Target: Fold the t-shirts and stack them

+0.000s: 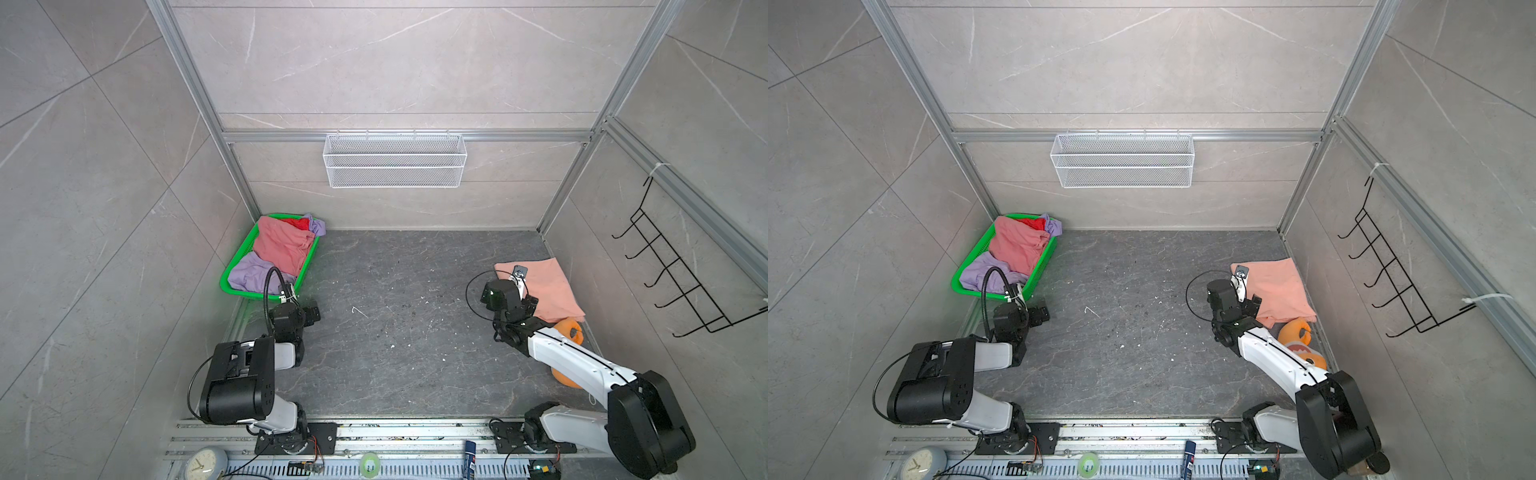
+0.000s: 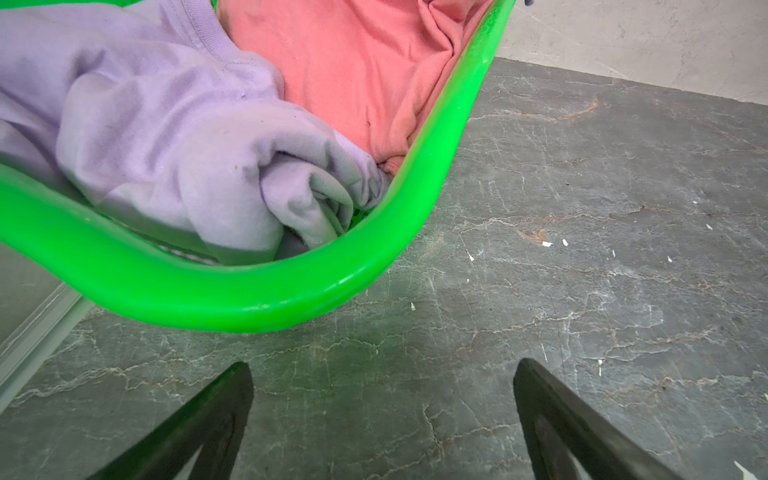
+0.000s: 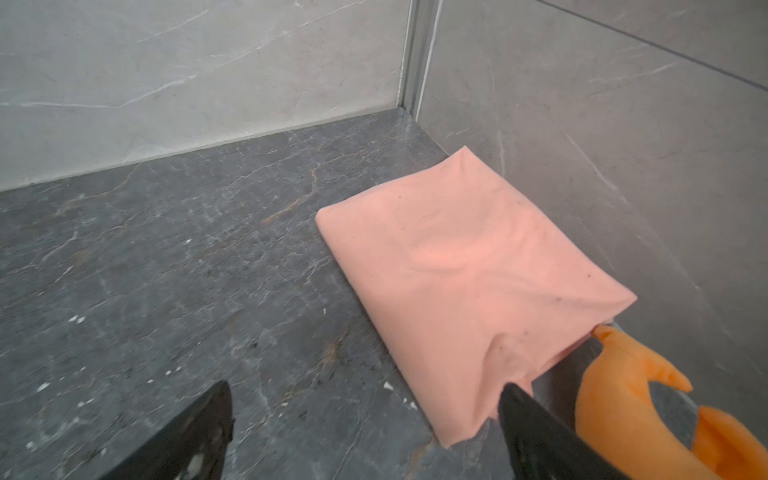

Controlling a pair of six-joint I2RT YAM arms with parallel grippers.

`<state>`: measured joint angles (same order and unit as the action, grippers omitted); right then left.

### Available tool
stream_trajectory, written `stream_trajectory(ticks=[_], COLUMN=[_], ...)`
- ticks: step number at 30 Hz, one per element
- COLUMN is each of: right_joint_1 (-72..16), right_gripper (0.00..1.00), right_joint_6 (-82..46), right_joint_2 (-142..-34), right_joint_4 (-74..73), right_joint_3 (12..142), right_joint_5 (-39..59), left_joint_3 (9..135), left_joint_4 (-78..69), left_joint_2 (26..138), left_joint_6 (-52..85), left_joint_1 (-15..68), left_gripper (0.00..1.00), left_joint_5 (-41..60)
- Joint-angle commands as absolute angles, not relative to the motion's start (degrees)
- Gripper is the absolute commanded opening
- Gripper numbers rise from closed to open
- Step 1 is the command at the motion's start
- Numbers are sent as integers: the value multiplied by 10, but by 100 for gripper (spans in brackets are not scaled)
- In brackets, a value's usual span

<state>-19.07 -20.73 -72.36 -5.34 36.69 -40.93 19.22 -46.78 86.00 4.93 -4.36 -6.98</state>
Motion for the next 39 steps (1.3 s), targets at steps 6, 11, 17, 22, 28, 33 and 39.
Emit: stream_trajectory(ticks=[6,11,17,22,28,33,39], right_joint_1=[-139,-136,-119,-118,-107,-92,-87], right_gripper=[100,100,100,100,100,100,100], right_joint_6=[-82,-26,-31,-21,-14,-19,-13], right_joint_2=[-763,-750,-774,-831,-840,-859,-880], right_joint_4=[-256,-301,-393,-462,-461,-482,-539], right_joint_3=[317,285,223,213,217,204,197], right_joint_5=[-338,-320,-285,-263,-213,-166,-158], left_joint_3=[200,200,200,199,200,200,201], left_joint_4=[-500,-500,-500,-500,-500,-500,-499], left_joint_2=[862,862,862,862,862,863,864], left_joint_6=[30,30,30,29,30,29,30], left_joint_1=[-25,-25,-25,-25,-25,-25,-24], left_gripper=[100,100,100,100,100,100,100], left_joint_5=[-104,-105,-105,-105,-104,-104,-107])
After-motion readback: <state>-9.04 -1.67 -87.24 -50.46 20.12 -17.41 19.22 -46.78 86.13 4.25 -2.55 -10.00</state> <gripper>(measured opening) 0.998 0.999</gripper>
